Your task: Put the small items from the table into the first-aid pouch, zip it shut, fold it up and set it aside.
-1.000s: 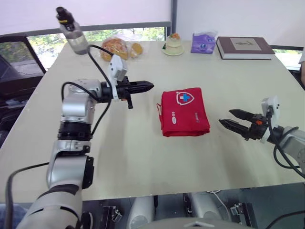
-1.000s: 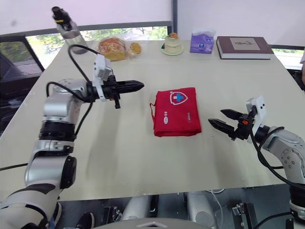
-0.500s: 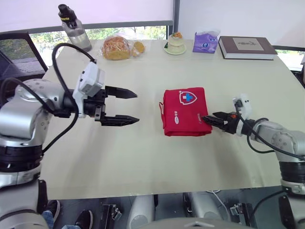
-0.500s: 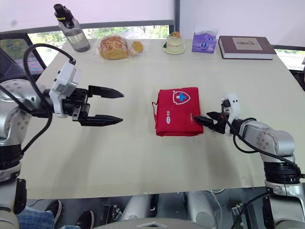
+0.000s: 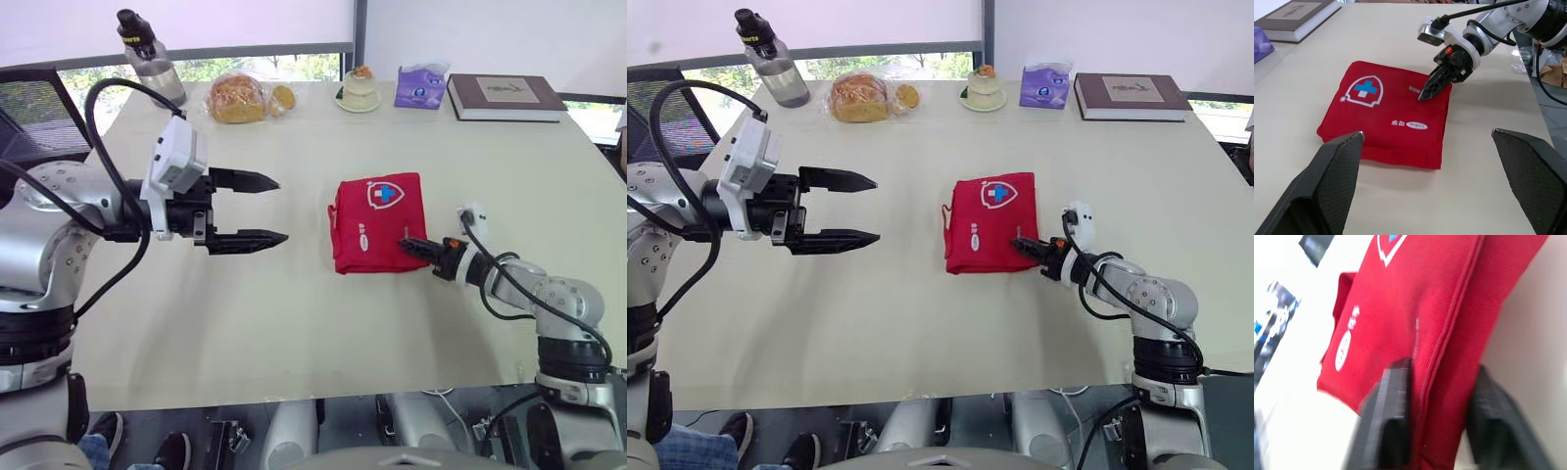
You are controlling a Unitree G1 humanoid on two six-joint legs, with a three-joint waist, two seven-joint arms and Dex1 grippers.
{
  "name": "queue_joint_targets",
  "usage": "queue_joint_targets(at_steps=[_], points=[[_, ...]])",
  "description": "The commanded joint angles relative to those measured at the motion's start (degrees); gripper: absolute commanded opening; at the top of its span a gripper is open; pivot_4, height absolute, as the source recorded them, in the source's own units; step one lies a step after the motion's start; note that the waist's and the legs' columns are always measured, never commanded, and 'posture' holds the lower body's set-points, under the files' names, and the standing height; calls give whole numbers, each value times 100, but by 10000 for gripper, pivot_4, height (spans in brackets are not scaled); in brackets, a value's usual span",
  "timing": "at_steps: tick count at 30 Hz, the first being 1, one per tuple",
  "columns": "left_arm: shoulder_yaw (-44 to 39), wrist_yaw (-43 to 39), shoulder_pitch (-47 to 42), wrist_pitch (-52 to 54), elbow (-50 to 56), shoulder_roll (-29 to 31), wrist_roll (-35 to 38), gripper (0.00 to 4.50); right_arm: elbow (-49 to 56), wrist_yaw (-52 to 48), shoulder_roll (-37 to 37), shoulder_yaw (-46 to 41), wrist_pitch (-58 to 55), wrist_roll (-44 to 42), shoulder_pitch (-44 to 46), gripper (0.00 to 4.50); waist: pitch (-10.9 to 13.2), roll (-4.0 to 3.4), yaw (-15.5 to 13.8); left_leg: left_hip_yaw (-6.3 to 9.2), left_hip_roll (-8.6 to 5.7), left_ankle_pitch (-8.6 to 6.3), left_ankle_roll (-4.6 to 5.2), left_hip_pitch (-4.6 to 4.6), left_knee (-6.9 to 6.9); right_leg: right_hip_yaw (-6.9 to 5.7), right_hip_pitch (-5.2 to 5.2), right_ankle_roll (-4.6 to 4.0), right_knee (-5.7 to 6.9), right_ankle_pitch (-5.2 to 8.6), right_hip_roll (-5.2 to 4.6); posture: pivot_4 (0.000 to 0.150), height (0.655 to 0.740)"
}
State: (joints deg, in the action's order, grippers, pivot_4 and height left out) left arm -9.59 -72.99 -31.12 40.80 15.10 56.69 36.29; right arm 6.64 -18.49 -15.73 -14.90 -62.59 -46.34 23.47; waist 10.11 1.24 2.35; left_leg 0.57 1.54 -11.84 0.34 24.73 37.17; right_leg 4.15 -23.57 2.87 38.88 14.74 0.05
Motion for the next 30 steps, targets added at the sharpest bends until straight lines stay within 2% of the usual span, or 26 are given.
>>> queue_joint_targets(at_steps=[1,9,14,18,22,27,29,30], points=[[-69,221,-114,-46,81,-177,176,45000,119,855,358,-808,894,125,246,182,0,-1,-16,1,0,0,0,1,0,0,0,0,0,0,-1,1500,7400],[9,694,-269,-21,115,-583,264,45000,-382,2935,1500,-1736,2709,622,922,181,3,-5,39,-3,-4,0,-1,2,-8,4,-5,-5,0,-3,-3,1500,7400],[-23,895,-328,11,180,-699,380,45000,-1004,3711,2064,-1949,3949,904,1372,181,7,-12,50,-4,-3,0,-1,0,-12,6,-9,-6,2,-4,-1,1500,7400],[-65,1073,-353,43,223,-770,447,45000,-1278,3903,2191,-1940,4780,1212,1470,181,7,-13,27,-4,-2,0,-1,2,-13,8,-8,-7,2,-4,-5,1500,7400],[-141,1334,-280,80,291,-828,543,45000,-1438,3978,2015,-2015,5242,1340,1337,181,8,-14,2,0,-4,0,-1,4,-12,7,-7,-7,1,-4,-9,1500,7400],[-135,1485,-135,42,353,-872,540,45000,-1165,3455,1809,-1695,4350,806,917,181,8,-15,29,0,-4,0,-1,2,-13,8,-7,-8,2,-4,-10,1500,7400],[-116,1491,-65,14,380,-865,530,45000,-935,3195,1648,-1490,3875,648,674,10245,8,-15,59,-2,-1,0,-1,-2,-17,10,-6,-9,3,-4,-7,1500,7400],[-121,1492,-43,21,392,-868,554,45000,-791,3104,1575,-1422,3629,543,537,11615,7,-15,71,-2,-1,0,-1,-2,-18,10,-7,-9,2,-4,-6,1500,7400]])
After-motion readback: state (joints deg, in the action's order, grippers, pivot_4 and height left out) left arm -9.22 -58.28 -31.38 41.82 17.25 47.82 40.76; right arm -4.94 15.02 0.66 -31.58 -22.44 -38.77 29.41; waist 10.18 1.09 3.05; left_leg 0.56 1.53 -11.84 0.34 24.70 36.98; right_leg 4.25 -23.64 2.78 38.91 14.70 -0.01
